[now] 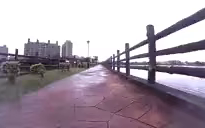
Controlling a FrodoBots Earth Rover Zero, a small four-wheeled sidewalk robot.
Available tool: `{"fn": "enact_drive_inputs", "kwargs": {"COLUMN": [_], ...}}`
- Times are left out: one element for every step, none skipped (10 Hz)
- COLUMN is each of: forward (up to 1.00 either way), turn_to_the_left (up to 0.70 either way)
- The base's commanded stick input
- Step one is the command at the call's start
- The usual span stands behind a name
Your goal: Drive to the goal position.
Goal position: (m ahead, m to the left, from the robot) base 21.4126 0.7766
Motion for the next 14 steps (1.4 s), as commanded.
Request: {"fn": "enact_drive_inputs", "kwargs": {"forward": [1.00, 1.00, 1.00, 1.00, 1.00, 1.00, 1.00, 1.00, 1.00, 1.00, 1.00, 1.00, 1.00, 1.00], "turn_to_the_left": [-0.01, -0.01, -0.01, -0.01, -0.01, -0.01, -0.01, -0.01, -0.01, -0.01, -0.01, -0.01, -0.01, -0.01]}}
